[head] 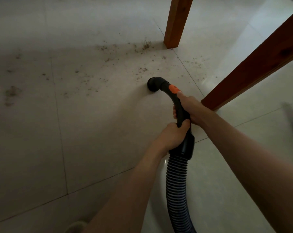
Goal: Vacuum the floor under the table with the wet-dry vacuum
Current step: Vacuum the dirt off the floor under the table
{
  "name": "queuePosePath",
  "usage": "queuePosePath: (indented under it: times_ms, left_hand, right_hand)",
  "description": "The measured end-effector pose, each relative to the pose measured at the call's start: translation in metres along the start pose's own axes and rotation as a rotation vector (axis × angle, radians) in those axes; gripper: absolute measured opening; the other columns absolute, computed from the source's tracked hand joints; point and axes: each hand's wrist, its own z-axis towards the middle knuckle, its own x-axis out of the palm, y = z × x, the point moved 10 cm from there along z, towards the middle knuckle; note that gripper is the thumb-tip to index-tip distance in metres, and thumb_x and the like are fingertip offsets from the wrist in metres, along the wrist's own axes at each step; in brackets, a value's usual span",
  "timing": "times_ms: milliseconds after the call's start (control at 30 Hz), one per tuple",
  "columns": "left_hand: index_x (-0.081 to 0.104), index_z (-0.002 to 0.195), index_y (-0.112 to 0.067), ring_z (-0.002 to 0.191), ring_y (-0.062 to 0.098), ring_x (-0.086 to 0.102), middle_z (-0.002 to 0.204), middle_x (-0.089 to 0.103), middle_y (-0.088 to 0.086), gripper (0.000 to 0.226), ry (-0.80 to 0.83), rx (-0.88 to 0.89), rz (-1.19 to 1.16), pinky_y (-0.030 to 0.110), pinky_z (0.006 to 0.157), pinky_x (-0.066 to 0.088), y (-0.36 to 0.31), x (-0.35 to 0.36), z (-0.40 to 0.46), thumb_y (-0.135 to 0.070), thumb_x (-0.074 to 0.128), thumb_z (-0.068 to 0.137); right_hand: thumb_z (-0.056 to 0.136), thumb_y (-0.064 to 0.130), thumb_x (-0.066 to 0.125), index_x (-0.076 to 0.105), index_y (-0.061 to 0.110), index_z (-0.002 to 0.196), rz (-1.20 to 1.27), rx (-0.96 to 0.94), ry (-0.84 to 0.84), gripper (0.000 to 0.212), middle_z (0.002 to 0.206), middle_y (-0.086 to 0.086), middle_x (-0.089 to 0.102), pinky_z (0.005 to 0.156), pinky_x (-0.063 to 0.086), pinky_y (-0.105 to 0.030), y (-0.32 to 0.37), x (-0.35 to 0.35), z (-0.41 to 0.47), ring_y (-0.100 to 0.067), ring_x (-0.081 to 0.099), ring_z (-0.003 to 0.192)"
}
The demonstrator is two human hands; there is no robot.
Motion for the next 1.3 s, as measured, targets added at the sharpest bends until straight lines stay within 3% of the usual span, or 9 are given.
queuePosePath:
  times_ms: [100, 233, 433, 767, 967, 1300]
  left_hand:
    - [0.058, 0.105, -0.003, 0.097, 0.028, 0.064, 0.105, 0.065, 0.015, 0.049, -0.022, -0.013, -0.013, 0.035, 0.087, 0.05, 0.002, -0.008, 0.001, -0.045, 0.036, 0.098]
    - [0.059, 0.109, -0.001, 0.095, 0.027, 0.064, 0.102, 0.065, 0.014, 0.053, -0.032, -0.007, -0.022, 0.033, 0.082, 0.05, 0.003, -0.018, 0.002, -0.047, 0.034, 0.098]
    - [0.058, 0.094, -0.006, 0.071, 0.013, 0.059, 0.08, 0.06, 0.003, 0.046, -0.053, 0.026, -0.03, 0.022, 0.063, 0.047, -0.001, -0.031, 0.004, -0.046, 0.035, 0.098]
    - [0.059, 0.095, -0.007, 0.07, 0.014, 0.059, 0.079, 0.06, 0.002, 0.044, -0.093, 0.014, -0.062, 0.022, 0.063, 0.046, 0.002, -0.044, 0.002, -0.045, 0.037, 0.098]
    - [0.056, 0.076, -0.015, 0.066, 0.011, 0.059, 0.075, 0.06, 0.0, 0.04, -0.129, 0.012, -0.113, 0.021, 0.06, 0.046, 0.005, -0.058, 0.0, -0.043, 0.038, 0.098]
    - [0.057, 0.078, -0.014, 0.067, 0.013, 0.06, 0.076, 0.062, 0.001, 0.038, -0.145, -0.022, -0.147, 0.023, 0.059, 0.047, 0.004, -0.059, 0.003, -0.045, 0.042, 0.095]
  right_hand:
    - [0.097, 0.043, 0.046, 0.052, -0.002, 0.107, -0.021, -0.005, 0.05, 0.047, 0.067, -0.009, 0.053, 0.042, 0.048, -0.024, 0.005, 0.013, 0.0, -0.019, 0.052, 0.051]
    - [0.097, 0.041, 0.047, 0.052, -0.004, 0.106, -0.047, -0.009, 0.065, 0.047, 0.067, -0.01, 0.054, 0.05, 0.049, -0.03, 0.011, 0.025, 0.002, -0.02, 0.053, 0.054]
    - [0.1, 0.035, 0.042, 0.049, -0.005, 0.118, -0.043, -0.018, -0.039, 0.044, 0.068, -0.012, 0.053, 0.036, 0.045, -0.021, 0.018, 0.022, 0.01, -0.019, 0.052, 0.05]
    - [0.099, 0.038, 0.047, 0.049, -0.003, 0.106, -0.038, -0.016, 0.002, 0.042, 0.065, -0.011, 0.053, 0.038, 0.045, -0.023, 0.021, 0.039, 0.013, -0.02, 0.052, 0.047]
    - [0.1, 0.036, 0.044, 0.049, -0.003, 0.105, -0.043, -0.017, 0.015, 0.04, 0.066, -0.011, 0.052, 0.037, 0.045, -0.022, 0.025, 0.056, 0.012, -0.019, 0.051, 0.047]
    - [0.098, 0.039, 0.047, 0.05, -0.003, 0.105, -0.029, -0.027, 0.01, 0.043, 0.067, -0.012, 0.053, 0.038, 0.046, -0.022, 0.028, 0.052, 0.017, -0.019, 0.052, 0.049]
